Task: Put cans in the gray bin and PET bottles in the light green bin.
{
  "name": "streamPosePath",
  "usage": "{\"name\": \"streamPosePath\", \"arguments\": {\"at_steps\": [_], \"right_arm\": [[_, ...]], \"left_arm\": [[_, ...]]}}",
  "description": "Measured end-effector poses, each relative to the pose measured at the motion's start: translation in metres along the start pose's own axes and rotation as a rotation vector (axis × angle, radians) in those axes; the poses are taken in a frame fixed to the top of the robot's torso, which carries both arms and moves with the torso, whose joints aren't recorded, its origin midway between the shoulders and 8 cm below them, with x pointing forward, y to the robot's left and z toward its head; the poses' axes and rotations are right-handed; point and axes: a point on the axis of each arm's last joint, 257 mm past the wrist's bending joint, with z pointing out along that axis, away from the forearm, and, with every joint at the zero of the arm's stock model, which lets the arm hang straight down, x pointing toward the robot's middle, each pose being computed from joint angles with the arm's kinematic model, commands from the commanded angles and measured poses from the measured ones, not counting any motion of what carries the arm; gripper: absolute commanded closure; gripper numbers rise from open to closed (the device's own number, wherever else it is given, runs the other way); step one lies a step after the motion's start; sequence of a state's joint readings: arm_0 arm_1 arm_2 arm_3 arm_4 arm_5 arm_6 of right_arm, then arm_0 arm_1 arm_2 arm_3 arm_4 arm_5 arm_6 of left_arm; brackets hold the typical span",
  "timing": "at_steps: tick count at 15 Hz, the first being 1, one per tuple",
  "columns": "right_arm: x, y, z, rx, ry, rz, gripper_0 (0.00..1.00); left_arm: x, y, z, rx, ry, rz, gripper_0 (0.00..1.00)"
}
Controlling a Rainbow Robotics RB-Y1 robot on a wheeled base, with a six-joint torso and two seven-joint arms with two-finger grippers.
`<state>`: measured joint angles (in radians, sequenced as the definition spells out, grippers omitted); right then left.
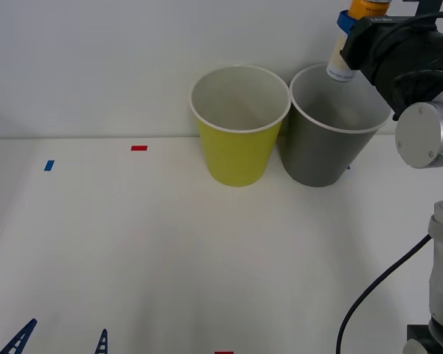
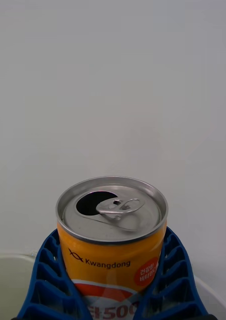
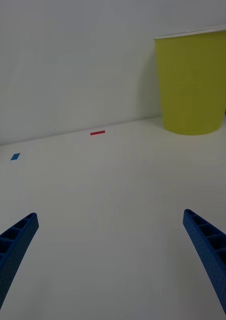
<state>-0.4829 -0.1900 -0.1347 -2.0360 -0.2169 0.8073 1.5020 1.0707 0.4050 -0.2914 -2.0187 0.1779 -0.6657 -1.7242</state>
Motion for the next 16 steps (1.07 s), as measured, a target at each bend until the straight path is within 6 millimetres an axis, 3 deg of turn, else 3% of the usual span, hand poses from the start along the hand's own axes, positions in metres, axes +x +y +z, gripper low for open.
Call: {"name": "streamPosePath", "arguments": {"at_steps": [3,14,16], "right_arm": [[0.007,-0.011,0.011,0.023,-0.002,-0.016,1.0],[0.008,-0.017,0.013,0.038,-0.004,-0.037,1.0],[0.007,-0.017,0.013,0.038,-0.008,-0.043,0.41]], "left_arm": [[0.0,0.0,0.0,0.0,0.0,0.0,0.0],[0.0,0.0,0.0,0.0,0.0,0.0,0.0],[0.0,0.0,0.0,0.0,0.0,0.0,0.0]]}}
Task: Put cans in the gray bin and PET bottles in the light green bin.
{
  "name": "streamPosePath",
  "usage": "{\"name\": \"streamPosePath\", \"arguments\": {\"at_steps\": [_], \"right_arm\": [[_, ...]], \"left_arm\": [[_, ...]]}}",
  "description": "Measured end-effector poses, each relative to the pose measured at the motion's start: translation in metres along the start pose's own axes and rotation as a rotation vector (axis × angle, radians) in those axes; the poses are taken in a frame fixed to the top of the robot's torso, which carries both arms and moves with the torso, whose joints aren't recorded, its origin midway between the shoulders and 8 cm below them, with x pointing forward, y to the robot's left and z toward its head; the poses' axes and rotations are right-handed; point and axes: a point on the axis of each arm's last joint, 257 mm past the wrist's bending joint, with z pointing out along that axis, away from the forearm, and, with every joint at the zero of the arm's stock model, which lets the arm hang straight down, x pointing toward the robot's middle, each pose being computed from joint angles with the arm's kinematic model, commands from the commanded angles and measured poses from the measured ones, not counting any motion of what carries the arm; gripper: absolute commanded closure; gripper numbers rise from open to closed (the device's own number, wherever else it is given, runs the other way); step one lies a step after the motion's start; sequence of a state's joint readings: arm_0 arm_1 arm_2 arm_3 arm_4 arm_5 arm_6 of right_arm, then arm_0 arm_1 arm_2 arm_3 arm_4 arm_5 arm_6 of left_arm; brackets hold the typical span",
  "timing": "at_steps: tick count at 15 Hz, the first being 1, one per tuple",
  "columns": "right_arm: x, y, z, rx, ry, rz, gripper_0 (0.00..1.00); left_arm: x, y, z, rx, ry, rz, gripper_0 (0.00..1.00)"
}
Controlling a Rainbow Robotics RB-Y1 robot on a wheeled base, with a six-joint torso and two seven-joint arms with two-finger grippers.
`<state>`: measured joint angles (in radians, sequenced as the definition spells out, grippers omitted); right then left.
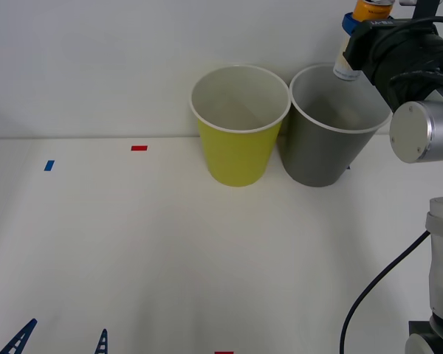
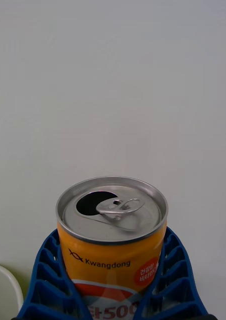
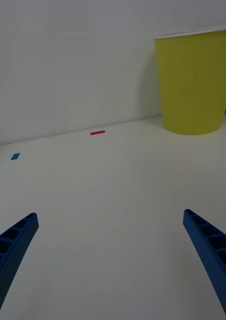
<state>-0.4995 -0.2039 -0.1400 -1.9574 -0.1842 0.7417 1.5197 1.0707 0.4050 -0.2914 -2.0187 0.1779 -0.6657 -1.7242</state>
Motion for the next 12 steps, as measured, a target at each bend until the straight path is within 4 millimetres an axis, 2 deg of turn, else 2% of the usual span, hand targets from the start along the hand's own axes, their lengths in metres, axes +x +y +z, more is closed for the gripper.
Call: {"name": "streamPosePath", "arguments": {"at_steps": [1,2,4,8,12], "right_arm": [[0.0,0.0,0.0,0.0,-0.001,-0.004,0.23],[-0.001,0.0,0.0,0.0,-0.002,-0.01,0.2],[-0.004,0.002,-0.001,-0.005,-0.009,-0.023,0.2],[-0.024,0.011,-0.013,-0.024,-0.058,-0.036,0.2],[-0.031,0.018,-0.046,-0.043,-0.095,-0.061,0.2]], "left_arm": [[0.0,0.0,0.0,0.0,0.0,0.0,0.0],[0.0,0.0,0.0,0.0,0.0,0.0,0.0],[0.0,0.0,0.0,0.0,0.0,0.0,0.0],[0.0,0.0,0.0,0.0,0.0,0.0,0.0],[0.0,0.0,0.0,0.0,0.0,0.0,0.0]]}}
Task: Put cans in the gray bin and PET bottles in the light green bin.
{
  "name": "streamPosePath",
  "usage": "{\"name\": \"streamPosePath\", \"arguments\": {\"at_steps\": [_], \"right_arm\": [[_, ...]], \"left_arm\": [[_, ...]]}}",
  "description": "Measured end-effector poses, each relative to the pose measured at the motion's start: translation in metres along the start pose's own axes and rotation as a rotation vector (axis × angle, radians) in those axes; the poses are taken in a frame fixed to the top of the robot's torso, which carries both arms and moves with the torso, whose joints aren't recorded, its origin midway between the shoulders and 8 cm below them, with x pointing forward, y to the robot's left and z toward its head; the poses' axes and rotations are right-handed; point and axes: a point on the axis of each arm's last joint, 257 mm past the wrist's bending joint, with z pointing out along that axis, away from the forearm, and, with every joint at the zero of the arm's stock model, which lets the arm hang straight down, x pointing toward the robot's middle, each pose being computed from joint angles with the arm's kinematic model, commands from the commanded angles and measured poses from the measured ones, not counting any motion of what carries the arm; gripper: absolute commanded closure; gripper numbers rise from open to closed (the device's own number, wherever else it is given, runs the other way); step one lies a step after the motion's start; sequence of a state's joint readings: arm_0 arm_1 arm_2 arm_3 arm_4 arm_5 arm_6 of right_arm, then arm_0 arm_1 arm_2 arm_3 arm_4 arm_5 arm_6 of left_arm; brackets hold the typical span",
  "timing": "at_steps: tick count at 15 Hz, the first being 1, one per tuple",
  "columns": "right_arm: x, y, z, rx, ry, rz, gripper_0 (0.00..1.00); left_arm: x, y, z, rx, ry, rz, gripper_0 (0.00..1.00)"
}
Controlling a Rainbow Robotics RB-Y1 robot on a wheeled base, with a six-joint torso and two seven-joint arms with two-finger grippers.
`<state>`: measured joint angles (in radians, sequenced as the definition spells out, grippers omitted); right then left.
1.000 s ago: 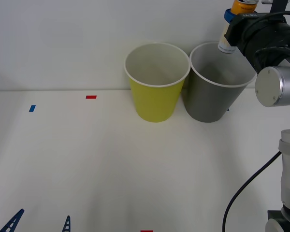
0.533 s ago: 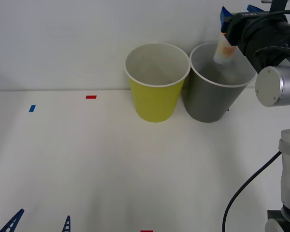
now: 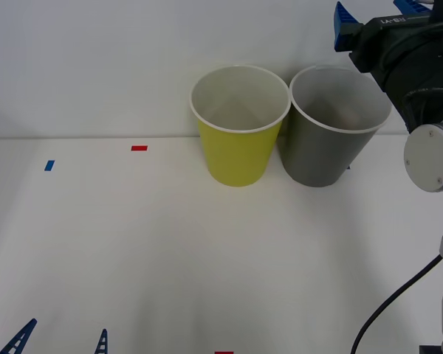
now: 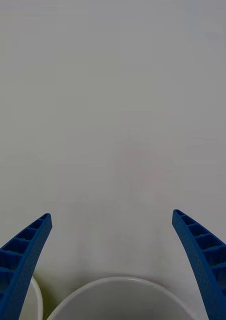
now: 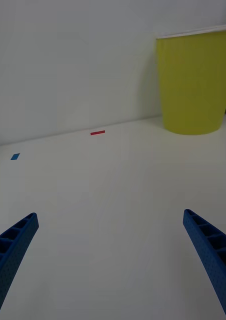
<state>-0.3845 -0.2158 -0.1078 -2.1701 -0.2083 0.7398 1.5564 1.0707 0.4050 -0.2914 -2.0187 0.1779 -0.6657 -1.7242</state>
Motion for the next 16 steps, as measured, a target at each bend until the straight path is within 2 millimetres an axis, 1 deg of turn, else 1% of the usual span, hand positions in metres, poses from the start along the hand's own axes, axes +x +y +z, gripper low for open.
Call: {"name": "streamPosePath", "arguments": {"at_steps": [3,5,9,13,16], "right_arm": [[-0.004,0.002,-0.03,-0.012,-0.017,-0.016,0.2],[-0.002,0.002,-0.05,-0.014,-0.016,-0.018,0.2],[0.008,-0.003,-0.086,0.001,0.007,-0.021,0.2],[0.016,-0.013,-0.104,0.027,0.011,-0.018,0.2],[0.034,-0.021,-0.123,0.046,0.0,-0.001,0.2]], "left_arm": [[0.0,0.0,0.0,0.0,0.0,0.0,0.0],[0.0,0.0,0.0,0.0,0.0,0.0,0.0],[0.0,0.0,0.0,0.0,0.0,0.0,0.0],[0.0,0.0,0.0,0.0,0.0,0.0,0.0],[0.0,0.0,0.0,0.0,0.0,0.0,0.0]]}}
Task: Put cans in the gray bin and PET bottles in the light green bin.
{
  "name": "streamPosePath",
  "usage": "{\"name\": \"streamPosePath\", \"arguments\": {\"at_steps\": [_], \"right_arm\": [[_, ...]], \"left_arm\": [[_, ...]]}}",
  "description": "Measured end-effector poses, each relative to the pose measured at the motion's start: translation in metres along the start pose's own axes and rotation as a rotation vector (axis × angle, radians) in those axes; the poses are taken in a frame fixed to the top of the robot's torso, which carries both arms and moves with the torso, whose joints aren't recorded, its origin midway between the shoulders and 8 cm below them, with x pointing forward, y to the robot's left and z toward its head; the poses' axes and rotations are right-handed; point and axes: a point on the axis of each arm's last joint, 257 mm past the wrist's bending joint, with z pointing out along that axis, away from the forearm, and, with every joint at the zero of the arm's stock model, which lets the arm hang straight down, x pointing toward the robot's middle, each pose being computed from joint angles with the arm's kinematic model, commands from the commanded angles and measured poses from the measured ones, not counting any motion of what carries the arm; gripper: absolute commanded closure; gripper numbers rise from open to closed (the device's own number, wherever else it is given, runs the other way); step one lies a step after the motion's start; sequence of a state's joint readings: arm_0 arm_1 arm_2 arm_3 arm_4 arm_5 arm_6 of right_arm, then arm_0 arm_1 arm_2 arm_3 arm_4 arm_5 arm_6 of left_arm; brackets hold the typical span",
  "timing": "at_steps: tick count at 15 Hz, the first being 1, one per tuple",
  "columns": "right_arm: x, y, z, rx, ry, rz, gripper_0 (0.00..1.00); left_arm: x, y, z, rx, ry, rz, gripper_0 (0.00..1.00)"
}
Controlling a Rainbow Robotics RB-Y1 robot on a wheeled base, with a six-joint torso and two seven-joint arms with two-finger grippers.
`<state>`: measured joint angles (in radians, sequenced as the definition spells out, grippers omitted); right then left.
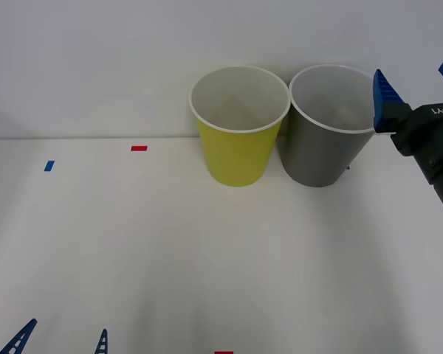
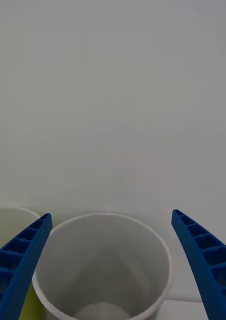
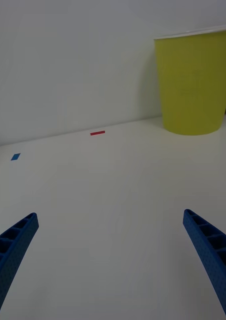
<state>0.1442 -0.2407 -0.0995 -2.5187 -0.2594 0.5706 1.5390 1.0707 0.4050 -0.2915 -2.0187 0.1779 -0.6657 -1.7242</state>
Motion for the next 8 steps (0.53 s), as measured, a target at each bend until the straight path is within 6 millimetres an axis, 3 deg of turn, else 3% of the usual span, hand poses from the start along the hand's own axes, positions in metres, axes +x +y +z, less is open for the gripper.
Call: {"name": "streamPosePath", "arguments": {"at_steps": [8], "right_arm": [[0.044,-0.01,-0.047,0.042,0.003,0.028,0.2]], "left_arm": [[0.0,0.0,0.0,0.0,0.0,0.0,0.0]]}}
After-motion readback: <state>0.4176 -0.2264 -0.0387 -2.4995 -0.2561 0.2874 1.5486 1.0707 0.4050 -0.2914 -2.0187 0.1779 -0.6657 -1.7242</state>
